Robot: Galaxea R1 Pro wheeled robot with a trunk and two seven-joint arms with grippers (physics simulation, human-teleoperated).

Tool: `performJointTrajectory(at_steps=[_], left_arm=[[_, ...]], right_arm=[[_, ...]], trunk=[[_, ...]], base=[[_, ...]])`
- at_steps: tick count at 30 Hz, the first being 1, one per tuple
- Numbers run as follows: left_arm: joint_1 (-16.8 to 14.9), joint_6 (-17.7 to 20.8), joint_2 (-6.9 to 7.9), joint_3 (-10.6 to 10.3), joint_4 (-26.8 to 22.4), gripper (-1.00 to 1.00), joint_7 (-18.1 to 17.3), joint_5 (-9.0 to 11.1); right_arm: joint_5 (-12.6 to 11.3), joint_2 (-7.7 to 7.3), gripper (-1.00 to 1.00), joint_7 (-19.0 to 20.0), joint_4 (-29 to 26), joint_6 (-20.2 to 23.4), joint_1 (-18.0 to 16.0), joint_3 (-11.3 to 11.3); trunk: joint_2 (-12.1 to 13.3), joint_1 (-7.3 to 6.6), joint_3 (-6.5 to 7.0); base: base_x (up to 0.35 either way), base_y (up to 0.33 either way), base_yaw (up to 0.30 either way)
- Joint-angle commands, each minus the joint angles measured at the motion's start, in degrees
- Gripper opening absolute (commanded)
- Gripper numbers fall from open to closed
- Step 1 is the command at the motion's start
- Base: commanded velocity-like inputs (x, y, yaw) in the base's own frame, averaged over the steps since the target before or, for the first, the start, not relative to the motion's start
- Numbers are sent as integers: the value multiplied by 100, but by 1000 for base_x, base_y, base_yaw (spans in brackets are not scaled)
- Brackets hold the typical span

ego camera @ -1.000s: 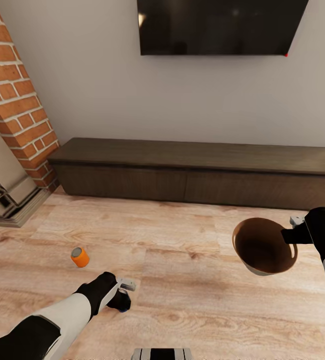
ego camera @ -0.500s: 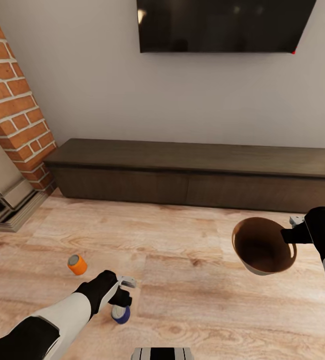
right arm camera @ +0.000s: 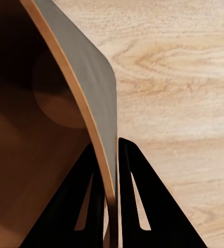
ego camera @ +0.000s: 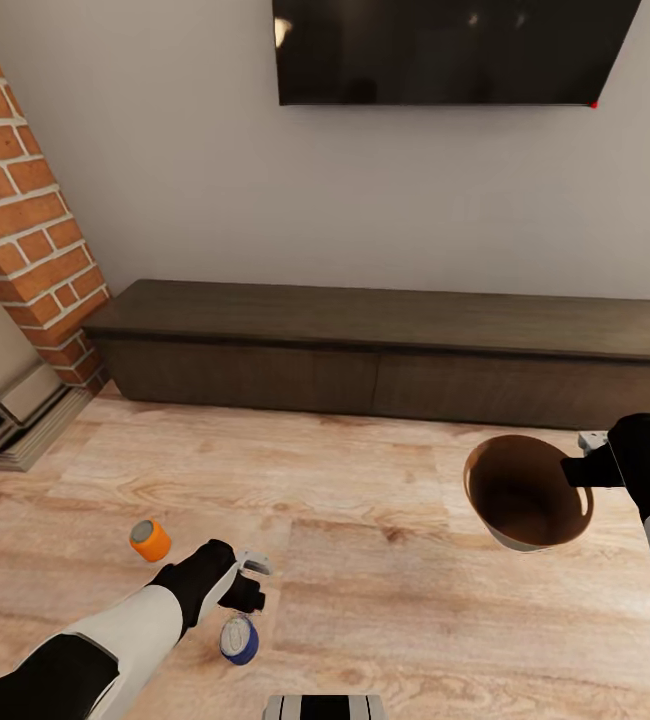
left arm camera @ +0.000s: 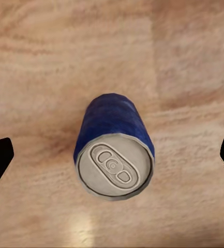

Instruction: Put the three can of soda from the living room inside the tash can in the kitchen.

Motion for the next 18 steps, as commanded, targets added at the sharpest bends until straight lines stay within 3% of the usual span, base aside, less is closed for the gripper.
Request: performJointTrajectory(at_steps=[1,11,18], left_arm=[[0,0,0,-1,-1,100,2,0],[0,-3,-4,-3,-15,100,17,0],[0,0,-7,-3,-32,100,25,0]], right_arm=[[-58,0,-100,23,0,16,-3,-4],[-58,-2,-100,23,1,16,-3,-3],[-58,-9,-100,23,1,16,-1,-3]], trunk=[[0,-1,1],[0,-1,0],[-10,18,-191]], base=[[209,0,0],[54,0,0],[3,0,0]])
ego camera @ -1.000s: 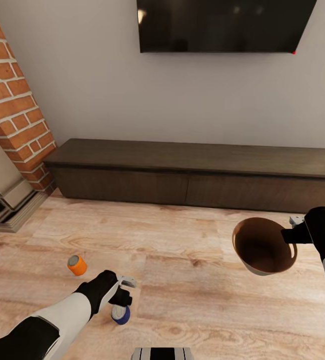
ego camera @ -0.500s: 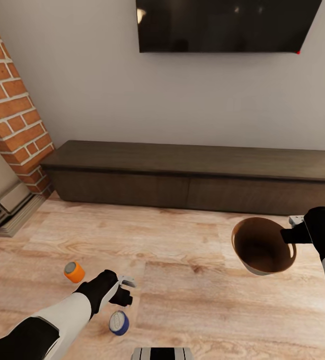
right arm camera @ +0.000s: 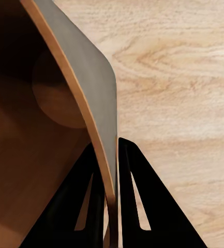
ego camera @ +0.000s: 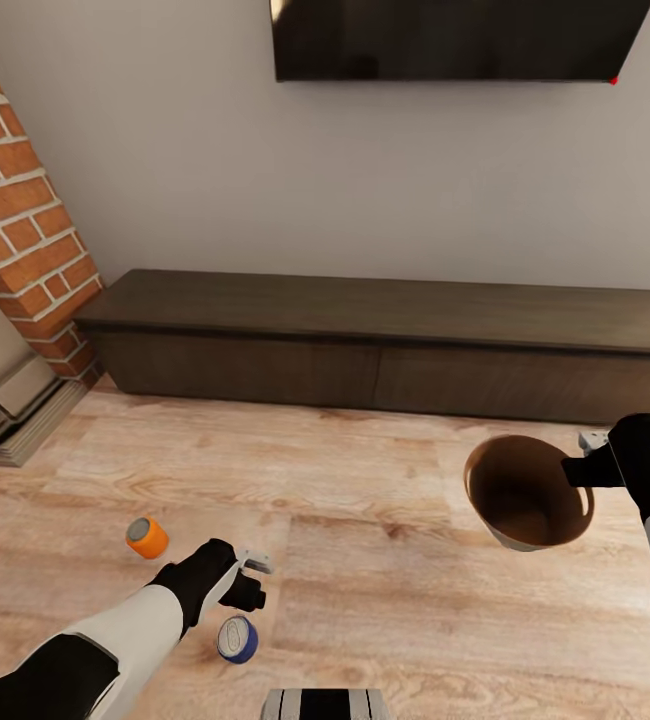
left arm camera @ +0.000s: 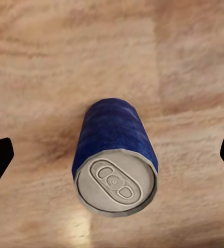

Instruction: Put the three can of soda from the living room inside the tash can in the kitchen.

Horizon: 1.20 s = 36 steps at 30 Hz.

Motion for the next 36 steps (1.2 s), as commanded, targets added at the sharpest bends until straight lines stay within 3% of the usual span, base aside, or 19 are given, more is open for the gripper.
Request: performJointTrajectory(at_steps=[1,8,15,29,36], left_arm=[[0,0,0,1,0,100,0,0],[0,0,0,2,-9,100,3,0],[0,3,0,1,-77,100,1,0],[0,9,2,8,-89,100,-6,0],[0,9,3,9,-90,100,-8,0]], right_arm=[[-68,-2,-100,21,-1,15,-5,-4],[-68,1,-100,21,-1,15,0,25],[-68,2,-100,21,-1,15,2,145],[-68,2,-100,23,-1,15,-2,154],[-68,2,-100,24,-1,15,3,154]], trunk=[[-2,1,-30],[-5,6,-123],[-5,6,-131],[-5,6,-132],[-13,22,-298]], base=[[0,0,0],[0,0,0],[-27,0,0],[-81,0,0],[-1,0,0]])
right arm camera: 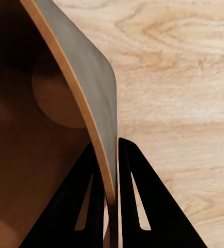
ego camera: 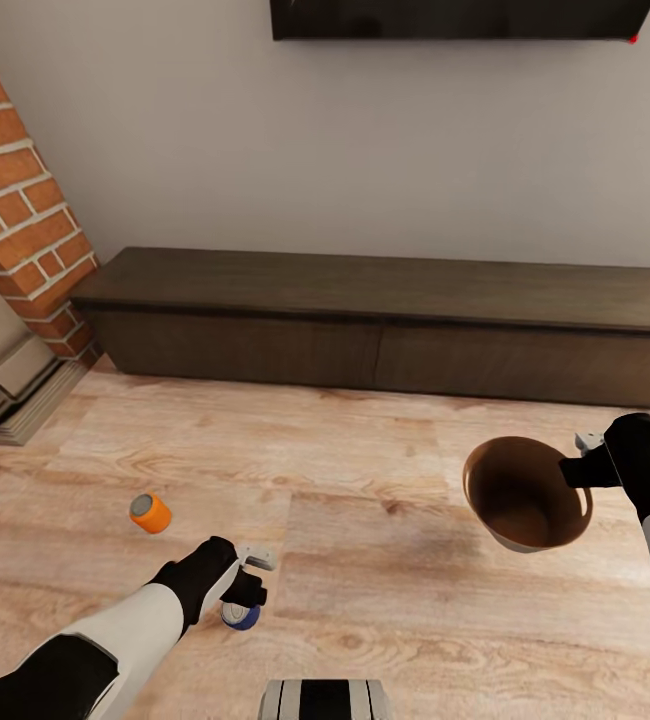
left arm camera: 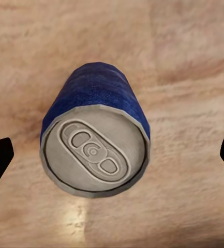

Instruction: Put the three can of soda from the living room inside the tash can in the kitchen.

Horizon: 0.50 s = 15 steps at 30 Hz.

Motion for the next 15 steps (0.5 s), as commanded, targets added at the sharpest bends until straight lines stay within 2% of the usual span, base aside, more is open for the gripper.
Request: performJointTrajectory(at_steps=[1,8,15], left_arm=[[0,0,2,0,0,100,-3,0],[0,0,5,0,0,100,-12,1],[0,-7,5,0,0,100,-46,7]], right_arm=[[-49,0,-100,23,-1,11,-3,-4],[-49,0,-100,21,-1,11,-3,2],[-49,-5,-100,23,-1,11,-3,5]], trunk=[[0,-1,-6],[0,-1,-54],[-10,17,-253]], base=[[0,0,0],[0,0,0],[0,0,0]])
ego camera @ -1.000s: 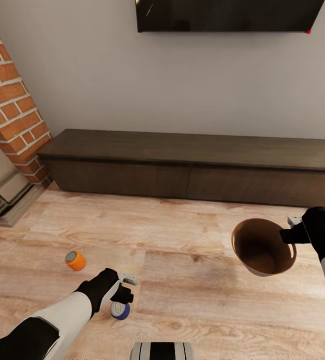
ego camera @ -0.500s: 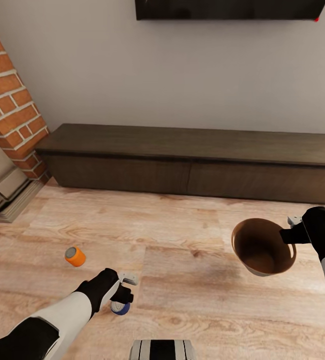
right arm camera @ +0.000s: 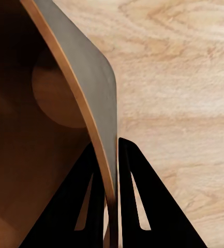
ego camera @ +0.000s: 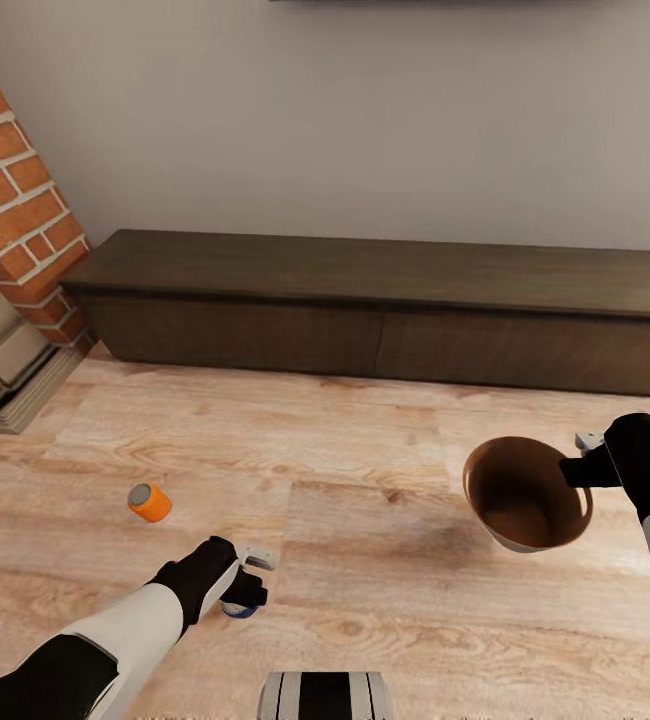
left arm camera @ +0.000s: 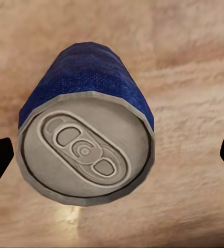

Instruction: Put the three can of soda from the living room inside the tash can in the kitchen.

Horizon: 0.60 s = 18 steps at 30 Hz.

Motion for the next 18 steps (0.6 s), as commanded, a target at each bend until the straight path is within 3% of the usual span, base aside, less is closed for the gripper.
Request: performJointTrajectory(at_steps=[1,18], left_arm=[[0,-1,0,1,0,100,-6,0],[9,-2,9,27,-7,100,-18,1]], right_arm=[[-38,-2,-100,18,-1,9,-4,-3],[-38,-5,-100,19,-1,9,-4,-3]], trunk=[[-1,-2,-6],[-1,-2,-47]], base=[[0,0,0],[0,0,0]])
